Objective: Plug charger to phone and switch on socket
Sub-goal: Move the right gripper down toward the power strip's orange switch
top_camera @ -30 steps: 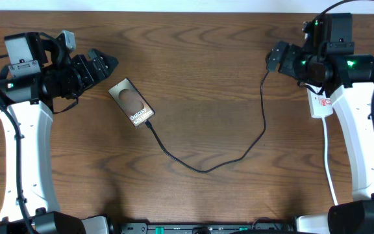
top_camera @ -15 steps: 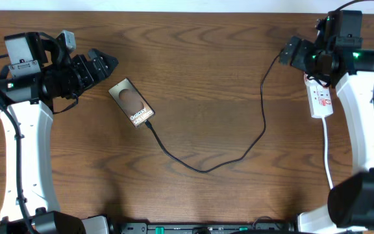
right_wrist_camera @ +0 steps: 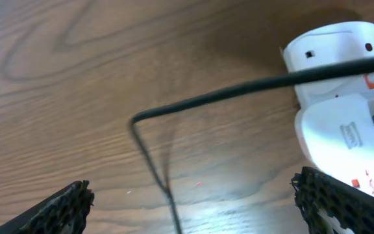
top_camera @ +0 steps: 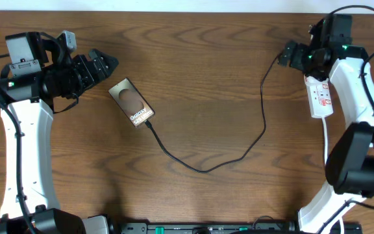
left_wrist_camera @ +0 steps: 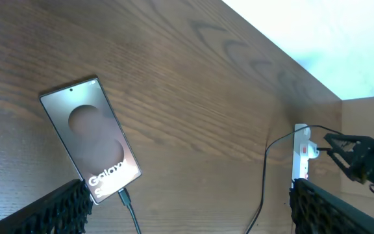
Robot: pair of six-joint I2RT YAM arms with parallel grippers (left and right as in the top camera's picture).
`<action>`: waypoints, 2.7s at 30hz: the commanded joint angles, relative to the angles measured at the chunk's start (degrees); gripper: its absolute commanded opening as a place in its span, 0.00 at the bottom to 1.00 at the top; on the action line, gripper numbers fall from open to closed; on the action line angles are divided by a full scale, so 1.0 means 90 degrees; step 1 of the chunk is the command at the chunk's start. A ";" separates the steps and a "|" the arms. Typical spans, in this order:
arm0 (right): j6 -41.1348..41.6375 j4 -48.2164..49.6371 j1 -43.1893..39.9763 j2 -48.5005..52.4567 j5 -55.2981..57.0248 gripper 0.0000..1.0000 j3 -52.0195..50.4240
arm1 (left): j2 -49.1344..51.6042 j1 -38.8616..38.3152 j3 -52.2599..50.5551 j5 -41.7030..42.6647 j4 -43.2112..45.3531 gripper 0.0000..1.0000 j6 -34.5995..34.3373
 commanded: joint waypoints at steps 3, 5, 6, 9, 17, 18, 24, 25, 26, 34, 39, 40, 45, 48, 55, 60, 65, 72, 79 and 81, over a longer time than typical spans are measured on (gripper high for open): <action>-0.0418 -0.0017 -0.0209 0.0738 -0.0522 0.99 0.0818 | 0.0063 0.0010 0.0107 0.0036 -0.0015 0.92 0.0134; -0.0474 -0.0117 -0.0223 0.1022 -0.0663 0.99 0.1161 | 0.0063 0.0010 0.0102 0.0036 -0.0015 0.92 0.0134; -0.0512 -0.0194 -0.0219 0.1149 -0.0709 0.99 0.1338 | 0.0063 0.0010 0.0102 0.0036 -0.0015 0.92 0.0134; -0.0707 -0.0391 -0.0206 0.1443 -0.0935 0.99 0.1770 | 0.0063 0.0010 0.0102 0.0036 -0.0015 0.92 0.0136; -0.0828 -0.0833 -0.0219 0.1664 -0.1044 0.99 0.2081 | 0.0063 0.0010 0.0087 0.0029 -0.0017 0.92 0.0160; -0.0850 -0.0976 -0.0219 0.1664 -0.1037 0.99 0.2081 | 0.0063 0.0010 0.0085 0.0007 -0.0015 0.92 0.0160; -0.0916 -0.1705 -0.0216 0.1664 -0.0806 0.99 0.2081 | 0.0063 0.0005 0.0078 -0.0129 -0.0017 0.93 0.0158; -0.0913 -0.1792 -0.0219 0.1664 -0.0729 0.99 0.2081 | 0.0063 0.0005 0.0078 -0.0129 -0.0019 0.92 0.0158; -0.0913 -0.1858 -0.0219 0.1664 -0.0661 0.99 0.2081 | 0.0063 0.0005 0.0078 -0.0129 -0.0024 0.92 0.0158; -0.1280 -0.2261 -0.0267 0.1664 -0.0510 0.99 0.2081 | 0.0063 0.0005 0.0078 -0.0131 -0.0041 0.93 0.0160; -0.1542 -0.2713 -0.0372 0.1664 -0.0510 0.99 0.2081 | 0.0063 0.0005 0.0078 -0.0131 -0.0041 0.93 0.0158; -0.1591 -0.2815 -0.0406 0.1664 -0.0512 0.99 0.2081 | 0.0063 0.0005 0.0078 -0.0131 -0.0041 0.93 0.0158; -0.1637 -0.3128 -0.0517 0.1664 -0.0505 0.99 0.2081 | 0.0063 0.0005 0.0078 -0.0131 -0.0041 0.93 0.0158; -0.1627 -0.3111 -0.0605 0.1664 -0.0437 0.99 0.2081 | 0.0063 0.0005 0.0078 -0.0131 -0.0061 0.93 0.0158; -0.1627 -0.2776 -0.0816 0.1664 -0.0435 0.99 0.2081 | 0.0063 0.0005 0.0073 -0.0131 -0.0100 0.93 0.0180; -0.1630 -0.2637 -0.1020 0.1664 -0.0386 0.99 0.2081 | 0.0063 0.0005 0.0068 -0.0131 -0.0114 0.93 0.0180; -0.1683 -0.2647 -0.1117 0.1664 -0.0262 0.99 0.2081 | 0.0063 0.0005 0.0066 -0.0131 -0.0117 0.93 0.0180; -0.1753 -0.2441 -0.1268 0.1664 -0.0163 0.99 0.2081 | 0.0063 0.0005 0.0066 -0.0131 -0.0119 0.93 0.0180; -0.1970 -0.2237 -0.1319 0.1666 -0.0180 0.99 0.2081 | 0.0063 0.0005 0.0066 -0.0131 -0.0136 0.93 0.0180; -0.2038 -0.2232 -0.1319 0.1666 -0.0221 0.99 0.2081 | 0.0063 0.0005 0.0066 -0.0131 -0.0136 0.93 0.0180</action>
